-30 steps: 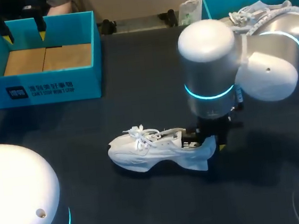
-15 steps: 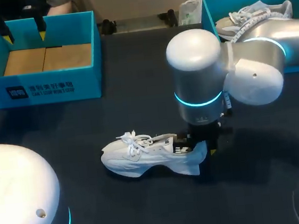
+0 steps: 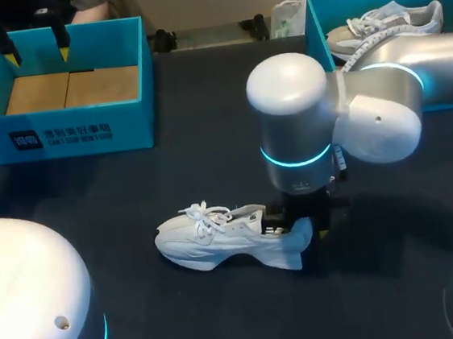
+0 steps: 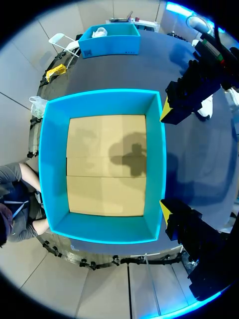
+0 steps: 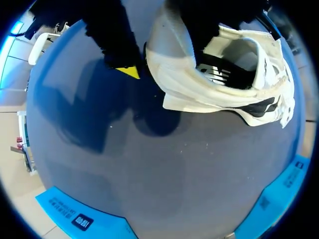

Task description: Take the shoe out of the shoebox, open the shoe tongue, remove and reinsert the insole, then place the shoe into the shoebox

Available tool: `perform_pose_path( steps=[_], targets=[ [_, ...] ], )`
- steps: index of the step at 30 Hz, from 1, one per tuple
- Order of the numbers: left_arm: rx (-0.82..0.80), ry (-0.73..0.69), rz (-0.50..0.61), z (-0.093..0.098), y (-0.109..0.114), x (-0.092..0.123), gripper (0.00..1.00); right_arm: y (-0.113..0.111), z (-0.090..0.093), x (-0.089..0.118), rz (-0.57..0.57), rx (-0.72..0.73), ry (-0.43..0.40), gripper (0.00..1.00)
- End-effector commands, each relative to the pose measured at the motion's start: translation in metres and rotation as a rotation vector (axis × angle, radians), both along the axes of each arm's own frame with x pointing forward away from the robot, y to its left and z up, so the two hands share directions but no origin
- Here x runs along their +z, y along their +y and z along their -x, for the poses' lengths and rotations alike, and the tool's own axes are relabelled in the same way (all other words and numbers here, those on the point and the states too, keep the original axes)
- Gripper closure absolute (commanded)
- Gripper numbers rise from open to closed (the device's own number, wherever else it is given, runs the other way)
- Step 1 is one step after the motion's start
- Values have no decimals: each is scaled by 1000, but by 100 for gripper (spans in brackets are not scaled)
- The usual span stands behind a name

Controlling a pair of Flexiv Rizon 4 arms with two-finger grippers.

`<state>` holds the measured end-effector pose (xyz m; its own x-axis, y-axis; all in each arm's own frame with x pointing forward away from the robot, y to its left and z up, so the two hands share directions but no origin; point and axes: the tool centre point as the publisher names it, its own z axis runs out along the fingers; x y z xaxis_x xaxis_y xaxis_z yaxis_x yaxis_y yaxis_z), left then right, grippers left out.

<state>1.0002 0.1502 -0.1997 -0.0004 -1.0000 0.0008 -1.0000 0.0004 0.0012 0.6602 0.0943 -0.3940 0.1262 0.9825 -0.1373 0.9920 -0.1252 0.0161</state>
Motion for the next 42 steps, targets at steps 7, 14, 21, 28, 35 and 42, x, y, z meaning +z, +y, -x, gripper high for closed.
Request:
perform_pose_path(
  steps=[7, 14, 21, 28, 35, 42],
  targets=[
    [0, 0, 0, 0, 0, 0, 0, -1, 0, 13, -46, -2, -1, 0],
    [0, 0, 0, 0, 0, 0, 0, -7, -5, 43, -142, 0, 38, 0],
    [0, 0, 0, 0, 0, 0, 0, -30, -9, 71, -286, 47, 34, 0],
    [0, 0, 0, 0, 0, 0, 0, -56, -16, 94, -362, 107, 121, 0],
    [0, 0, 0, 0, 0, 0, 0, -56, -16, 94, -362, 107, 121, 0],
    [0, 0, 0, 0, 0, 0, 0, -78, -11, 97, -499, 220, -28, 0]
  ],
)
